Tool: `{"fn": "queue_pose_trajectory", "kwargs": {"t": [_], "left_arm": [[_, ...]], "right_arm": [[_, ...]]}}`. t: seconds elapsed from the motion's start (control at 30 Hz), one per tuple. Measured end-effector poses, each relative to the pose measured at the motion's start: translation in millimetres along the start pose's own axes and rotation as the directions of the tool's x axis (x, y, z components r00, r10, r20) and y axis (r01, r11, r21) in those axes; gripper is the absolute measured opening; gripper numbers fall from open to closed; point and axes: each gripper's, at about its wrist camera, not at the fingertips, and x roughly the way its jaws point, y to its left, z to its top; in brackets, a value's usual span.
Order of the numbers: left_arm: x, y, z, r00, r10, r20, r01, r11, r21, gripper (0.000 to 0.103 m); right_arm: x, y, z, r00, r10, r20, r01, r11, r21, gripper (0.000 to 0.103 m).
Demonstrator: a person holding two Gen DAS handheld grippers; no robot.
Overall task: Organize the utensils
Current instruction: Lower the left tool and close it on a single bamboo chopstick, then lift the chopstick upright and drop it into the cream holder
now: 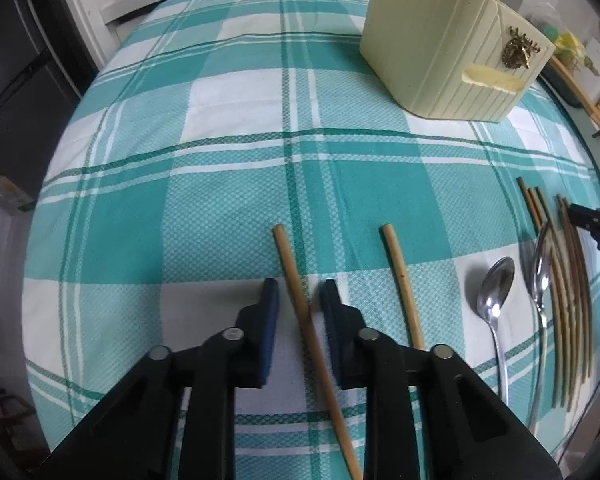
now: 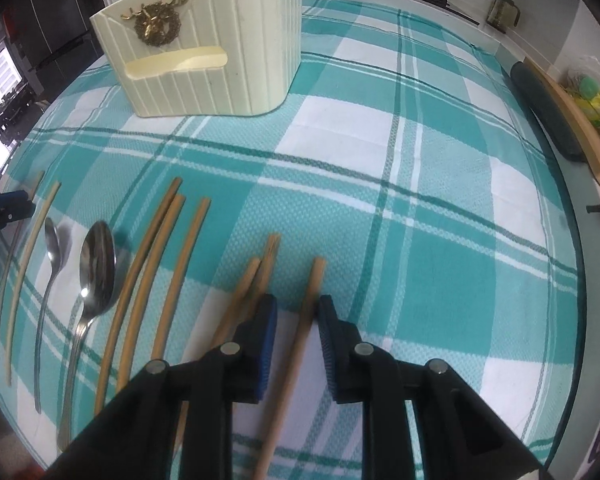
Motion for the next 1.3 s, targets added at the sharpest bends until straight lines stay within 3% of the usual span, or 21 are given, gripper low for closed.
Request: {"fn": "queue_pose_trajectory", "kwargs": {"t": [0.03, 0.23, 0.37, 0.5, 0.7, 0.9, 1.0, 1.13, 1.3], "left_arm": [[0, -1, 0, 1.0, -0.012, 0.0, 0.012, 1.0, -0.004, 0.008], [-18, 2, -5, 0.997, -0.043, 0.063, 0.046, 0.997, -0.054, 0.004], [-66, 1, -10, 0.984, -0.066, 0.165, 0.077, 0.995, -0.062, 0.004], [-122, -2, -15, 0.957, -0.101, 0.272, 0.116, 0.993, -0.039, 0.004], [-194, -10, -22, 0.9, -0.147, 0.41, 0.157, 0.988, 0.011, 0.004], [-237, -23, -8, 0.845, -0.185, 0.502, 0.19, 0.981, 0.041, 0.004], [-252, -30, 18, 0.822, -0.197, 0.534, 0.202, 0.978, 0.05, 0.004], [-276, -38, 62, 0.779, -0.206, 0.592, 0.219, 0.974, 0.052, 0.004], [-281, -52, 125, 0.726, -0.15, 0.671, 0.187, 0.982, 0.017, 0.004]], "right_arm": [[2, -1, 4, 1.0, -0.008, 0.008, 0.008, 1.0, 0.007, 0.009], [-3, -10, 11, 0.997, 0.036, 0.072, -0.041, 0.997, 0.073, 0.007], [-43, -11, 5, 0.981, 0.074, 0.177, -0.092, 0.991, 0.095, 0.007], [-100, -8, -2, 0.951, 0.114, 0.288, -0.143, 0.986, 0.081, 0.007], [-182, 2, -16, 0.888, 0.138, 0.438, -0.171, 0.985, 0.035, 0.007], [-232, 16, -19, 0.813, 0.115, 0.571, -0.144, 0.989, 0.007, 0.007], [-248, 22, -7, 0.772, 0.103, 0.627, -0.137, 0.991, 0.006, 0.007], [-266, 26, 29, 0.714, 0.088, 0.695, -0.133, 0.991, 0.01, 0.007], [-279, 28, 91, 0.643, 0.055, 0.764, -0.087, 0.996, 0.002, 0.007]]}}
